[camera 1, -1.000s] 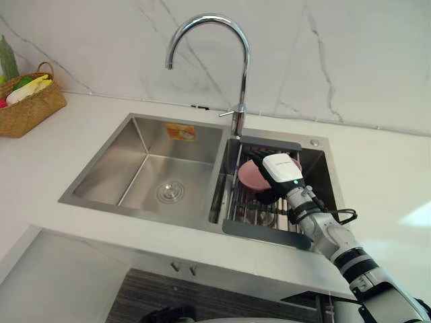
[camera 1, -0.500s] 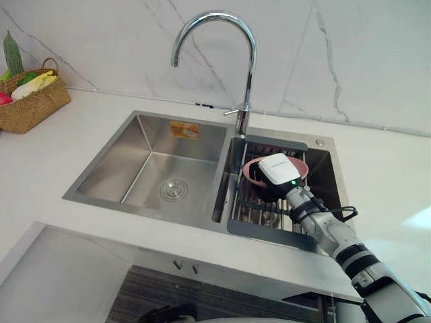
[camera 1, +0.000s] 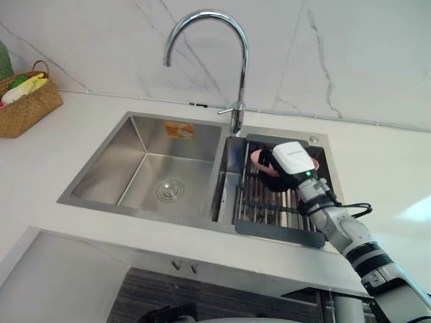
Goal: Walk over to the sink, pick up the cup, carry it to the dishwasher, place the cup inside the dishwasher, then close the dishwasher door
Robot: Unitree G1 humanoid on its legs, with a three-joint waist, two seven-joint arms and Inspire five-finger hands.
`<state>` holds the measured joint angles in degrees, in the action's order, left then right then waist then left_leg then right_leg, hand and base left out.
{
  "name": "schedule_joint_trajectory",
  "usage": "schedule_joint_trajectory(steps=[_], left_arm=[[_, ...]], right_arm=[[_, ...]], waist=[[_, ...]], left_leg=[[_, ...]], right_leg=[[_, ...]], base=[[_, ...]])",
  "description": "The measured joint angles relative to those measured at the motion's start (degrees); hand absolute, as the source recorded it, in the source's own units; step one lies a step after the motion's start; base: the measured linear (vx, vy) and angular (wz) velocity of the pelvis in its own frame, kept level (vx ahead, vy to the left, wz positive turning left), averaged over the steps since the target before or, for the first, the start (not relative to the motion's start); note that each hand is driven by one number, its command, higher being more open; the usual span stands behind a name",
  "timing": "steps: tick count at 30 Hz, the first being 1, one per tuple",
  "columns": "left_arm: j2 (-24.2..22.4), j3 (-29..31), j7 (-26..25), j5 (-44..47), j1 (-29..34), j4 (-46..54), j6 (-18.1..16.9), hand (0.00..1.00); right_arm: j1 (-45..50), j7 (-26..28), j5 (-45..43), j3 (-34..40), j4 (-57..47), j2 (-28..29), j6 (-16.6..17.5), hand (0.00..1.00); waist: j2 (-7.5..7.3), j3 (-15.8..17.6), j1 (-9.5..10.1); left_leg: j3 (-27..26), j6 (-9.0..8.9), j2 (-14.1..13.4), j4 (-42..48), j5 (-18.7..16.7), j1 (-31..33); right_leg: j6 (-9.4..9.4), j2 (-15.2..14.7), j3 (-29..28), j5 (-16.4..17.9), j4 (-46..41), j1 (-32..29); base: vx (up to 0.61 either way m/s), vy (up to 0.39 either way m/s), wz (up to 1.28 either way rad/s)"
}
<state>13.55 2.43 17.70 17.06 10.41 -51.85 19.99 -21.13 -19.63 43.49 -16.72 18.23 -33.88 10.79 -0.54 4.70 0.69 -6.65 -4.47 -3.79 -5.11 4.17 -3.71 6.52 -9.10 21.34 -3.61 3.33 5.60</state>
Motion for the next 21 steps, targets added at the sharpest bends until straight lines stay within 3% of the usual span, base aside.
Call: schedule_joint_trajectory(steps=[3, 7, 16, 21], left_arm=[[-0.05, 0.00, -0.05, -0.12, 0.02, -0.09, -0.01, 1.00], [-0.04, -0.06, -0.21, -0.10, 0.05, -0.99, 0.04, 1.00], [-0.30, -0.22, -2.56, 2.15, 0.02, -2.21, 0.04, 1.00], [-0.46, -0.80, -4.04, 2.01, 0.07, -2.55, 0.07, 1.00]], right_arm=[[1.60, -0.29, -3.74, 6.00, -6.69, -0.53, -0.19, 0.00], [2.27, 2.35, -14.99, 11.67, -12.44, -2.20, 0.03, 0.00], [4.47, 1.45, -13.87, 16.76, -18.00, -5.11, 0.69, 0.00], [11.73, -4.15, -12.55, 32.58, -23.52, -8.38, -0.27, 0.00]], waist=[[0.06, 0.03, -0.52], [0.11, 0.00, -1.85], [0.03, 0.03, -2.71], [-0.40, -0.20, -3.65]], left_leg=[[-1.12, 0.11, -0.09, 0.14, -0.07, -0.14], [-2.22, 0.46, -0.18, 0.14, -0.33, -0.94], [-5.43, 0.63, -0.71, -0.12, -0.91, -2.16], [-9.91, 0.65, -0.79, -0.10, -2.23, -3.70]], right_leg=[[-0.02, 0.04, -1.14, -0.16, -0.19, -0.64], [-0.05, 0.13, -2.37, -0.21, -0.32, -0.59], [-0.24, 0.92, -5.61, -0.48, -0.40, -1.48], [-0.18, 1.18, -10.07, -0.43, -2.12, -3.37]], base=[[-0.01, 0.002, -0.18], [-0.02, -0.001, -0.16], [-0.03, -0.010, -0.19], [0.03, 0.013, -0.42]])
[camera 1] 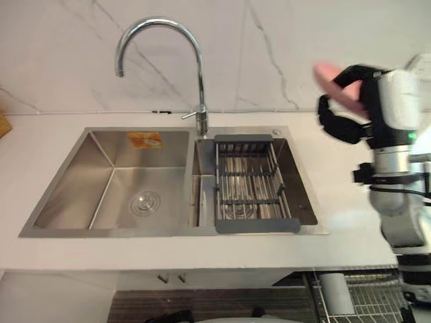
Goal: Walk over to the sink, pick up the cup, carry it to the dishwasher, place the cup inside the dishwasher, then close the dishwasher door
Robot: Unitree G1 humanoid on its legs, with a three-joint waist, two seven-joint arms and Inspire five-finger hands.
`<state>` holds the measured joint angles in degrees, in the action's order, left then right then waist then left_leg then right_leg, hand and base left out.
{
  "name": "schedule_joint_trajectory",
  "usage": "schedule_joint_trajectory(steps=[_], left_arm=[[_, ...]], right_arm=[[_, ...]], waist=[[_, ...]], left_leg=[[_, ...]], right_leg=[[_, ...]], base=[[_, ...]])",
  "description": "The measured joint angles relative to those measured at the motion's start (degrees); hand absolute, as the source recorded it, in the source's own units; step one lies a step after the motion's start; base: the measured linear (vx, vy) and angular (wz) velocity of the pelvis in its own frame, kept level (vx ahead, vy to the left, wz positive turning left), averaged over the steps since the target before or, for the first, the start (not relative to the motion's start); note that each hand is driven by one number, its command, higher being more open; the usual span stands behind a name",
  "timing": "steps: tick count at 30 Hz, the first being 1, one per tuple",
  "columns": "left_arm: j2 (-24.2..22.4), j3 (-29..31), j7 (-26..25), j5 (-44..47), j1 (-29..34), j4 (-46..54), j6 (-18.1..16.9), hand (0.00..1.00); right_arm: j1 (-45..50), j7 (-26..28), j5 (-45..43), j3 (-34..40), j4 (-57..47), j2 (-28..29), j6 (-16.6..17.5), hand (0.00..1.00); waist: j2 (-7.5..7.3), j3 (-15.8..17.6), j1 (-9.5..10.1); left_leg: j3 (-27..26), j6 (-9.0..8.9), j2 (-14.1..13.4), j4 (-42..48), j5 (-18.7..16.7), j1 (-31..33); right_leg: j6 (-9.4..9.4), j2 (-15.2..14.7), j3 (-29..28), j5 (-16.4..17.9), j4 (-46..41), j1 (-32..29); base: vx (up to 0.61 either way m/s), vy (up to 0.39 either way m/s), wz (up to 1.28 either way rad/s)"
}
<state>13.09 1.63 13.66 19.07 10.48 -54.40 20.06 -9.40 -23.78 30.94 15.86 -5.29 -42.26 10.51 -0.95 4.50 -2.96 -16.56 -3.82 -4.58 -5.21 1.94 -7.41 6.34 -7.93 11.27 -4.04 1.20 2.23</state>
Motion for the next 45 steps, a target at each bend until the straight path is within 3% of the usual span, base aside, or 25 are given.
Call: schedule_joint_trajectory(steps=[5, 9, 10, 12, 14, 15, 17, 18, 19, 20, 23, 27, 32, 36, 39, 43, 45], left_arm=[[0.57, -1.46, -0.07, -0.17, -0.11, -0.11, 0.96, 1.00], [0.95, -1.66, -0.07, 0.01, -0.09, -1.56, 2.20, 1.00], [1.00, -1.27, -0.11, 0.08, -0.04, -1.66, 2.32, 1.00], [0.61, -0.58, -1.06, 0.21, 0.45, -1.52, 2.66, 1.00], [0.35, 0.63, -2.75, 0.44, 0.51, -1.42, 3.74, 1.00], [0.13, 1.05, -3.60, 1.21, 0.61, -1.13, 4.23, 1.00], [0.02, 1.96, -5.14, 1.89, 1.03, -0.14, 5.24, 1.00], [0.22, 2.46, -5.72, 1.98, 1.08, 0.24, 5.79, 1.00], [0.32, 2.78, -6.49, 2.32, 1.43, 0.43, 5.74, 1.00], [0.02, 3.27, -7.49, 2.50, 1.44, 0.77, 5.75, 1.00], [0.07, 3.58, -9.41, 2.67, 1.00, 2.55, 5.89, 1.00], [-0.60, 3.59, -11.85, 4.75, -0.20, 3.19, 5.68, 1.00], [-2.76, 5.33, -12.44, 5.48, -0.25, 5.38, 4.63, 1.00], [-3.79, 5.89, -11.85, 5.76, -0.28, 6.62, 4.30, 1.00], [-4.68, 5.81, -10.96, 5.63, -0.28, 6.96, 3.52, 1.00], [-5.52, 5.65, -9.37, 5.61, -0.58, 7.33, 3.10, 1.00], [-6.01, 5.23, -8.17, 5.55, -1.05, 7.33, 2.95, 1.00]], right_arm=[[9.65, -3.23, -0.02, 10.78, 2.83, 0.19, -5.10, 0.00], [18.14, -4.83, -0.08, 17.96, 6.26, 5.83, -5.26, 0.00], [20.34, -5.64, -0.09, 20.13, 6.95, 8.58, -5.26, 0.00], [22.37, -6.79, -0.35, 21.31, 8.30, 12.51, -5.25, 0.00], [23.78, -7.13, -0.31, 21.28, 8.68, 16.64, -4.90, 0.00], [23.91, -7.80, -0.28, 21.28, 8.68, 18.73, -4.37, 0.00], [24.33, -9.19, -0.13, 21.28, 8.59, 21.29, -3.85, 0.00], [25.25, -9.84, -0.08, 21.32, 8.58, 22.47, -3.73, 0.00], [26.72, -10.44, -0.10, 21.44, 8.61, 23.63, -3.73, 0.00], [27.22, -10.50, -0.13, 21.40, 8.86, 25.00, -3.77, 0.00], [27.73, -10.48, 0.05, 19.06, 9.36, 28.60, -3.73, 0.00], [26.84, -9.73, 0.92, 10.93, 9.36, 30.65, -3.69, 0.00], [25.64, -7.13, 2.57, 5.84, 9.02, 32.70, -3.55, 0.00], [25.09, -6.23, 3.10, 3.45, 9.06, 32.67, -3.88, 0.00], [24.01, -6.17, 3.63, 2.19, 9.88, 31.55, -5.48, 0.00], [18.92, -6.19, 4.23, -0.29, 17.19, 28.05, -7.63, 0.00], [16.06, -6.71, 4.22, -0.40, 21.96, 26.03, -8.41, 0.00]], waist=[[-1.19, 0.39, -3.25], [-2.07, 0.76, -5.49], [-2.18, 0.81, -5.77], [-2.11, 0.78, -5.76], [-2.03, 0.73, -5.62], [-2.06, 0.74, -5.60], [-2.36, 0.83, -5.56], [-2.83, 0.78, -5.61], [-3.46, 0.56, -5.58], [-3.07, 0.53, -5.63], [-2.55, -0.02, -4.22], [-1.60, 1.03, -1.39], [-0.38, 3.92, 0.69], [1.13, 6.18, 0.83], [3.10, 7.34, 0.69], [4.98, 8.44, 1.04], [6.61, 9.33, 1.42]], left_leg=[[-5.52, 0.33, 0.58, 0.19, -1.09, -0.96], [-9.69, 0.21, 1.36, -0.05, -2.56, -2.87], [-11.56, 0.27, 1.64, -0.05, -2.90, -3.71], [-15.21, 0.23, 1.16, -0.02, -3.41, -4.83], [-19.89, 0.49, -0.66, 0.34, -3.80, -5.27], [-22.44, 0.45, -1.28, 0.52, -4.01, -5.26], [-25.51, 0.05, -2.03, 2.01, -4.97, -5.26], [-26.04, -0.58, -2.45, 3.44, -5.80, -5.19], [-25.95, -1.33, -2.75, 4.88, -6.64, -5.10], [-25.82, -1.70, -4.27, 6.88, -7.29, -4.16], [-25.15, -2.65, -7.24, 11.52, -8.00, 0.68], [-24.66, -2.60, -8.96, 14.13, -8.02, 2.87], [-23.36, -2.58, -8.32, 14.14, -8.09, 3.49], [-22.00, -2.44, -7.65, 14.20, -8.05, 3.90], [-20.18, -2.27, -7.17, 14.10, -7.99, 4.47], [-18.34, -1.65, -6.66, 14.01, -7.56, 5.62], [-17.04, -1.23, -6.10, 13.79, -7.17, 6.31]], right_leg=[[0.06, 0.08, -5.42, 0.04, -3.91, -4.34], [0.25, -0.18, -8.26, 0.82, -6.06, -6.02], [-0.30, -1.32, -5.54, 2.81, -7.19, -6.80], [-3.29, -3.74, 3.49, 4.38, -8.47, -7.08], [-9.39, -5.71, 14.94, 5.77, -9.52, -7.26], [-10.68, -7.40, 21.67, 6.40, -10.79, -7.45], [-11.28, -10.04, 28.35, 6.58, -13.99, -7.79], [-10.86, -10.94, 28.79, 5.52, -16.27, -7.82], [-8.32, -11.28, 28.44, 3.23, -17.87, -7.02], [-4.95, -10.52, 27.65, 2.07, -17.68, -7.12], [-2.52, -5.39, 24.22, 0.06, -8.02, -6.74], [-3.14, -2.03, 24.60, -3.63, 0.10, -4.89], [-2.70, -2.13, 25.04, -4.81, 2.11, -4.03], [-2.50, -2.77, 25.43, -4.97, 2.24, -3.46], [-2.48, -3.24, 25.46, -4.95, 2.26, -2.89], [-2.43, -3.75, 25.55, -4.91, 2.27, -2.90], [-2.35, -4.29, 25.67, -4.86, 2.02, -2.95]], base=[[-0.01, 0.039, -0.59], [-0.08, 0.031, -0.64], [-0.08, 0.048, -0.83], [-0.04, 0.067, -0.97], [0.02, 0.021, -1.20], [0.03, -0.018, -1.21], [0.06, -0.025, -0.89], [0.09, -0.052, -0.47], [0.16, -0.136, -0.15], [0.14, -0.135, 0.07], [0.10, -0.111, 0.04], [-0.04, -0.039, -0.02], [-0.09, 0.051, 0.10], [-0.05, 0.104, 0.18], [-0.03, 0.110, 0.30], [-0.04, 0.080, 0.25], [-0.06, 0.092, 0.30]])
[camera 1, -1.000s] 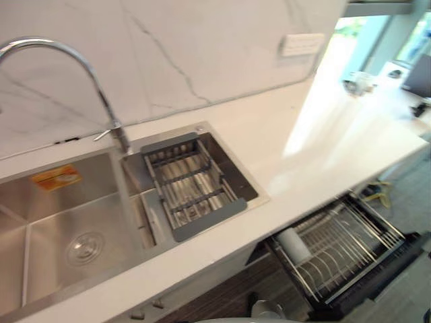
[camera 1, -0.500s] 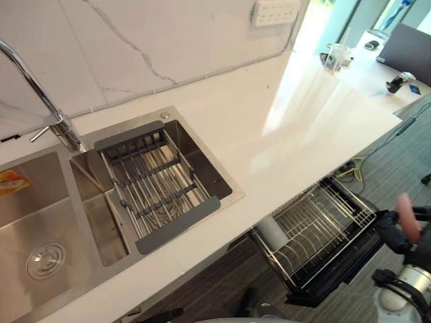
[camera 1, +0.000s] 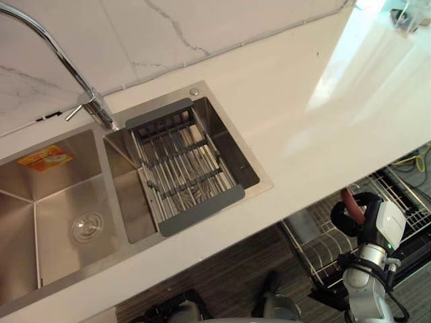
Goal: Walk over to the sink, pick up the cup, carry it to the dishwasher, place the cup inside the dishwasher, then close the dishwasher door
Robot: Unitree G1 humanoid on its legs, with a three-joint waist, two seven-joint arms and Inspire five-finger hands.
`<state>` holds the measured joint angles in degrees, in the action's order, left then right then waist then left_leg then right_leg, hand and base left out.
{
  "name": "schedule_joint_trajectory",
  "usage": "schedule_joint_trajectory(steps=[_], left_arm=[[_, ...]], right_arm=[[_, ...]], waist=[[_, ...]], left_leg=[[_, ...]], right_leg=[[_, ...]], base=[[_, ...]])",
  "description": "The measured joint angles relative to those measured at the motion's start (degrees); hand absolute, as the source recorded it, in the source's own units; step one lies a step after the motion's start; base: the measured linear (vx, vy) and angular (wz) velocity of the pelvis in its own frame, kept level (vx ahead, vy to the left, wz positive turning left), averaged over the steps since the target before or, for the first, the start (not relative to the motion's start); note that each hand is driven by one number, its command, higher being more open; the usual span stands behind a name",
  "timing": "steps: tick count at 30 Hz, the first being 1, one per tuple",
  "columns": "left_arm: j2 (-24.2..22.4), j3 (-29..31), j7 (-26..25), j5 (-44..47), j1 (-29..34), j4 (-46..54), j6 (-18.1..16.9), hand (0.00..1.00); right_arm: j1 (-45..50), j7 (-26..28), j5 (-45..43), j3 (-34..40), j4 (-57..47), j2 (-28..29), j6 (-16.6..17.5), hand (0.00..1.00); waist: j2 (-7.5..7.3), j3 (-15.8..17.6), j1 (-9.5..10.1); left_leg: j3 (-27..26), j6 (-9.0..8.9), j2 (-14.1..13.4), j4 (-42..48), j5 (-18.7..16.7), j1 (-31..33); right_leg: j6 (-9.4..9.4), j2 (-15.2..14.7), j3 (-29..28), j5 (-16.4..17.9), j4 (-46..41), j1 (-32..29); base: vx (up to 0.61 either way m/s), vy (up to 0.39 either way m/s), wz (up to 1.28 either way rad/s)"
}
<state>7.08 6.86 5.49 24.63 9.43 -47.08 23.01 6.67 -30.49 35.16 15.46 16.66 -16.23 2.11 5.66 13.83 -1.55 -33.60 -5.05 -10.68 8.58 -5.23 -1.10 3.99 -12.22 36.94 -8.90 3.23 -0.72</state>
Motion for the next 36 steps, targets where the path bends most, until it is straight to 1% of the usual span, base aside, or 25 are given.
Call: schedule_joint_trajectory(steps=[1, 3, 4, 6, 9, 12, 13, 14, 17, 20, 21, 23, 26, 28, 31, 33, 34, 35, 36], left_arm=[[-0.19, -0.01, 0.22, 0.02, -0.12, 0.00, -0.13, 1.00], [-0.77, -0.41, 0.97, 0.19, -0.60, 0.00, -0.62, 1.00], [-0.83, -0.84, 1.11, 0.98, -1.06, -0.01, -0.82, 1.00], [-0.86, -1.81, 1.60, 1.90, -1.55, -0.02, -1.25, 1.00], [-0.85, -2.02, 2.46, 2.60, -2.09, -0.01, -1.93, 1.00], [-0.85, -2.26, 2.97, 4.22, -2.97, -0.04, -2.03, 1.00], [-0.85, -2.60, 3.19, 5.04, -3.42, -0.14, -2.00, 1.00], [-0.86, -2.94, 3.28, 5.91, -3.64, -0.14, -2.00, 1.00], [-0.76, -2.92, 3.50, 7.31, -3.94, -0.18, -1.99, 1.00], [-0.56, -2.92, 3.35, 9.28, -4.23, -0.66, -1.49, 1.00], [-0.24, -2.91, 3.18, 10.21, -4.24, -1.00, -1.22, 1.00], [-0.02, -2.91, 3.19, 10.22, -4.27, -1.10, -1.12, 1.00], [0.20, -2.90, 3.18, 10.36, -4.55, -2.00, -1.44, 1.00], [0.20, -2.82, 3.02, 10.75, -5.23, -3.32, -2.03, 1.00], [0.20, -2.50, 1.89, 11.72, -5.84, -4.84, -2.49, 1.00], [0.25, -0.48, 0.67, 11.90, -5.89, -5.84, -2.79, 1.00], [0.35, -0.01, 0.64, 11.88, -5.88, -6.13, -2.88, 1.00], [0.63, 1.20, 0.58, 11.76, -5.87, -7.02, -2.96, 1.00], [0.70, 2.06, 0.51, 11.42, -5.75, -7.14, -2.89, 1.00]], right_arm=[[-0.61, -0.16, -0.01, -0.01, 0.86, -0.62, -0.25, 0.00], [-3.52, -0.96, -0.02, -0.06, 3.82, -3.02, -1.06, 0.00], [-5.79, -1.93, -0.03, -0.24, 5.73, -4.66, -1.70, 0.00], [-9.40, -4.85, -0.09, -0.37, 8.94, -6.73, -3.49, 0.00], [-12.50, -6.71, -0.11, -1.12, 11.82, -8.82, -4.84, 0.00], [-15.69, -8.16, -0.08, -2.46, 14.67, -11.46, -5.75, 0.00], [-16.46, -8.47, -0.06, -2.65, 15.60, -12.47, -5.98, 0.00], [-17.52, -9.00, -0.05, -3.25, 16.78, -13.24, -7.14, 1.00], [-18.85, -9.33, -0.14, -4.66, 18.66, -13.56, -9.28, 1.00], [-18.91, -8.85, -0.57, -5.62, 19.23, -13.53, -9.64, 1.00], [-19.10, -7.40, -1.96, -6.46, 19.08, -13.44, -9.63, 1.00], [-19.13, -6.27, -2.42, -7.13, 18.50, -13.35, -9.55, 1.00], [-19.14, -4.63, -4.74, -7.58, 17.51, -12.51, -8.23, 1.00], [-17.56, -3.80, -7.02, -7.30, 15.18, -11.06, -7.13, 1.00], [-12.45, -2.23, -11.47, -6.00, 7.89, -7.16, -5.18, 1.00], [-7.50, 0.90, -13.94, -4.57, 1.81, -3.12, -3.14, 1.00], [-6.18, 1.67, -14.54, -4.26, 0.25, -2.28, -2.77, 1.00], [-3.78, 2.96, -16.01, -3.83, -3.21, -0.87, -1.92, 1.00], [-2.78, 3.48, -16.12, -3.08, -5.03, 0.02, -1.50, 1.00]], waist=[[0.47, 0.29, 0.11], [1.92, 1.49, 0.34], [2.68, 2.26, 0.34], [3.73, 3.32, 0.33], [4.55, 4.80, 0.31], [5.75, 6.76, 0.14], [6.41, 7.37, 0.08], [7.02, 8.17, -0.10], [7.63, 9.15, -0.21], [7.93, 9.67, -0.34], [7.93, 9.68, -0.57], [7.93, 9.68, -0.59], [7.90, 9.70, -0.58], [7.79, 9.77, -0.70], [6.86, 9.83, -1.05], [4.88, 9.03, -1.51], [4.27, 8.68, -1.70], [2.76, 7.93, -2.21], [1.96, 7.49, -2.39]], left_leg=[[0.25, 0.09, 0.12, -0.03, 0.09, 0.17], [0.76, 0.55, 0.79, -0.35, 0.56, 0.98], [0.99, 0.81, 1.19, -0.53, 0.94, 1.84], [1.44, 1.22, 1.69, -0.58, 1.48, 3.62], [1.68, 1.41, 1.90, -0.58, 1.96, 4.78], [1.95, 1.71, 2.16, -0.53, 2.50, 6.67], [2.34, 1.81, 2.29, -0.53, 2.67, 7.49], [2.97, 1.82, 2.36, -0.48, 2.77, 8.07], [3.46, 1.79, 2.36, -0.46, 2.85, 9.02], [3.84, 1.81, 2.38, -0.44, 2.87, 9.20], [4.46, 1.81, 2.41, -0.39, 2.88, 9.20], [4.69, 1.80, 2.41, -0.22, 2.89, 9.19], [4.82, 1.79, 2.40, -0.05, 2.89, 8.97], [4.80, 1.78, 2.37, -0.01, 2.89, 8.84], [4.49, 1.76, 2.32, -0.01, 2.90, 7.80], [3.99, 1.73, 2.28, -0.25, 2.88, 6.42], [3.91, 1.72, 2.28, -0.38, 2.87, 6.02], [3.71, 1.68, 2.27, -0.63, 2.85, 5.12], [3.42, 1.61, 2.25, -0.77, 2.79, 4.72]], right_leg=[[0.06, -0.19, 0.00, 0.04, -0.19, -0.07], [0.31, -0.93, 0.13, 0.08, -0.58, -0.78], [0.33, -1.42, 0.18, 0.07, -1.14, -1.85], [0.51, -2.01, 0.31, -0.07, -1.59, -3.47], [0.51, -2.43, 0.30, -0.11, -2.29, -4.85], [0.22, -2.71, 0.23, -0.36, -2.44, -6.68], [0.14, -2.81, 0.29, -0.44, -2.50, -7.30], [0.08, -2.86, 0.51, -0.50, -2.55, -7.62], [0.05, -2.87, 0.48, -0.53, -2.84, -8.58], [0.04, -2.89, -0.05, -0.54, -3.10, -8.68], [0.05, -2.80, -1.84, -0.52, -3.14, -8.68], [0.07, -2.77, -2.71, -0.51, -3.13, -8.69], [0.09, -2.75, -3.56, -0.49, -3.13, -8.67], [0.13, -2.73, -3.83, -0.45, -3.12, -8.62], [0.25, -2.59, -4.40, -0.37, -2.92, -7.80], [0.27, -2.17, -4.93, -0.41, -1.88, -6.53], [0.27, -2.08, -5.01, -0.42, -1.66, -6.16], [0.53, -1.83, -5.17, -0.66, -1.07, -5.24], [0.62, -1.74, -5.36, -0.74, -0.81, -5.01]], base=[[-0.07, 0.093, 0.24], [-0.09, 0.085, 0.16], [-0.10, 0.060, 0.13], [-0.09, 0.040, 0.13], [-0.09, 0.025, 0.06], [-0.08, 0.016, 0.05], [-0.07, 0.020, 0.12], [-0.05, 0.015, 0.13], [-0.02, 0.010, 0.04], [0.00, 0.041, 0.06], [0.00, 0.050, 0.06], [0.00, 0.024, 0.03], [-0.04, 0.029, -0.05], [-0.06, 0.025, -0.04], [-0.06, 0.026, -0.09], [-0.04, 0.016, -0.13], [-0.02, 0.012, -0.12], [-0.01, 0.010, -0.09], [-0.01, 0.015, -0.23]])
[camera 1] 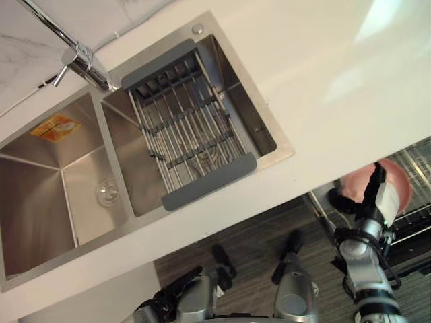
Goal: Walk over to the sink, pick up the cup, carry it to the dishwasher, place the cup inside the dishwasher, then close the dishwasher door
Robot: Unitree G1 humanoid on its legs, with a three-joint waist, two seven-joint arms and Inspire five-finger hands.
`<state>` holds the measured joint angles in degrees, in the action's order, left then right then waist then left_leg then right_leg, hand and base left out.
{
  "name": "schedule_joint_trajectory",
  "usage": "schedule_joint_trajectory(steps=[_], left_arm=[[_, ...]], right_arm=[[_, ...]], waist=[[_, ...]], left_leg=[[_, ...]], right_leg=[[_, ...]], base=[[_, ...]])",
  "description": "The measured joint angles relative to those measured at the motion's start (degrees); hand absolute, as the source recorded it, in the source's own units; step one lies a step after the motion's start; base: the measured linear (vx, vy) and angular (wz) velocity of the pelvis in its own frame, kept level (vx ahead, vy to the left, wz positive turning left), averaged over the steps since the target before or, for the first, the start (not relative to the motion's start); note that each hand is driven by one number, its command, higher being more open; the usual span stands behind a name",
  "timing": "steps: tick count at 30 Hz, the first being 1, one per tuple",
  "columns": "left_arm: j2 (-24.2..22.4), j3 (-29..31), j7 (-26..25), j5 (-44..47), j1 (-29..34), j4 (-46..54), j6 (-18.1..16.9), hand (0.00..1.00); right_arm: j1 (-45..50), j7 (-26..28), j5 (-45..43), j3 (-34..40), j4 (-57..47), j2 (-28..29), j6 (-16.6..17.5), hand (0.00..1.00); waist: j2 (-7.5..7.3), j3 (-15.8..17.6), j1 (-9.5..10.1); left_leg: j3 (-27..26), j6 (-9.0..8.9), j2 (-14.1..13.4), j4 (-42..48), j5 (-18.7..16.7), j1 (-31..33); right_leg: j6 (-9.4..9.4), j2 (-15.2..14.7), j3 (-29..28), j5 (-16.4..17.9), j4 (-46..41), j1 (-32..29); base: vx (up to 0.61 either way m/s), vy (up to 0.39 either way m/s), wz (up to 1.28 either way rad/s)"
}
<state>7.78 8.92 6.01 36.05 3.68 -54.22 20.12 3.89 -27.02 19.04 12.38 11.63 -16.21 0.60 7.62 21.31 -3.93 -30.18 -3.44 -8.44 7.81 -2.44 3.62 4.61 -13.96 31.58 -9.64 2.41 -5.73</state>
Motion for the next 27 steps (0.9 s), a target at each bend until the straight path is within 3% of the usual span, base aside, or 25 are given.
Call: schedule_joint_trajectory(steps=[2, 5, 11, 14, 15, 17, 21, 24, 27], left_arm=[[0.10, 1.87, -1.02, -0.26, 0.18, -0.06, 0.16, 1.00], [0.34, 3.67, -2.08, -2.15, 0.72, -0.17, 0.34, 1.00], [-0.07, 5.04, -2.20, -5.93, 3.77, -0.20, 0.37, 1.00], [-0.29, 5.74, -2.51, -6.85, 4.41, -0.48, 1.10, 1.00], [-0.31, 5.89, -2.59, -6.84, 4.53, -0.49, 1.17, 1.00], [-0.96, 6.36, -3.42, -6.81, 5.14, -0.49, 1.44, 1.00], [-2.18, 6.25, -4.13, -6.69, 6.03, -0.34, 1.41, 1.00], [-2.53, 5.63, -4.32, -6.68, 6.05, -0.31, 1.38, 1.00], [-2.70, 5.19, -4.20, -6.35, 6.11, -0.12, 0.92, 1.00]], right_arm=[[2.56, 0.90, -2.32, 5.05, -8.21, 3.32, 2.22, 1.00], [3.74, 0.06, -6.96, 16.84, -17.77, 4.22, 6.57, 1.00], [4.73, -6.45, -18.31, 31.91, -18.40, 4.46, 17.24, 1.00], [7.41, -3.10, -30.01, 34.95, -11.48, 6.96, 21.27, 1.00], [7.81, -2.14, -32.39, 35.02, -10.19, 7.47, 21.63, 1.00], [9.22, 4.40, -45.72, 34.97, -1.39, 11.42, 22.33, 1.00], [12.84, 11.57, -54.75, 29.12, 5.84, 19.41, 21.92, 1.00], [12.94, 16.70, -62.96, 23.83, 11.52, 20.56, 21.25, 1.00], [11.82, 22.80, -69.70, 17.73, 17.50, 20.08, 18.84, 1.00]], waist=[[-2.62, -1.35, -0.04], [-5.28, -2.78, -0.40], [-6.66, -6.45, -3.03], [-6.64, -7.57, -3.55], [-6.60, -7.76, -3.60], [-6.42, -8.28, -4.20], [-4.94, -9.95, -3.87], [-4.30, -10.40, -3.28], [-4.19, -10.53, -1.20]], left_leg=[[-1.49, -0.27, 0.06, -0.77, -0.20, -1.35], [-3.26, -0.53, 0.17, -1.78, -0.42, -4.55], [-4.74, -0.56, 0.12, -3.58, -0.44, -7.87], [-5.40, -0.59, 0.11, -4.25, -0.46, -9.44], [-5.42, -0.70, 0.12, -4.30, -0.39, -9.61], [-5.12, -0.93, 0.10, -4.40, -0.38, -10.79], [-4.64, -1.51, 0.35, -4.85, -0.63, -10.56], [-3.12, -1.67, 0.90, -5.36, -0.81, -10.17], [-1.16, -1.78, 1.09, -5.82, -0.71, -9.88]], right_leg=[[0.19, 0.33, -1.55, -0.29, 0.74, 0.21], [0.31, 0.76, -3.08, -1.01, 1.58, 2.08], [0.39, 1.67, -4.64, -0.96, 2.39, 4.11], [0.74, 1.89, -5.19, -0.65, 2.39, 5.02], [0.75, 1.89, -5.16, -0.64, 2.39, 5.15], [0.82, 1.82, -4.63, -0.42, 2.42, 6.71], [0.91, 1.16, -4.00, -0.06, 2.46, 6.75], [0.93, 0.68, -2.74, -0.06, 2.47, 7.10], [0.97, 0.56, -1.04, 0.12, 2.49, 7.91]], base=[[-0.02, 0.018, -0.34], [0.01, 0.025, -0.30], [0.03, 0.014, -0.13], [-0.01, 0.012, -0.14], [-0.03, 0.010, -0.01], [-0.08, 0.016, 0.05], [-0.09, 0.015, 0.05], [-0.07, 0.013, 0.23], [-0.03, -0.010, 0.31]])
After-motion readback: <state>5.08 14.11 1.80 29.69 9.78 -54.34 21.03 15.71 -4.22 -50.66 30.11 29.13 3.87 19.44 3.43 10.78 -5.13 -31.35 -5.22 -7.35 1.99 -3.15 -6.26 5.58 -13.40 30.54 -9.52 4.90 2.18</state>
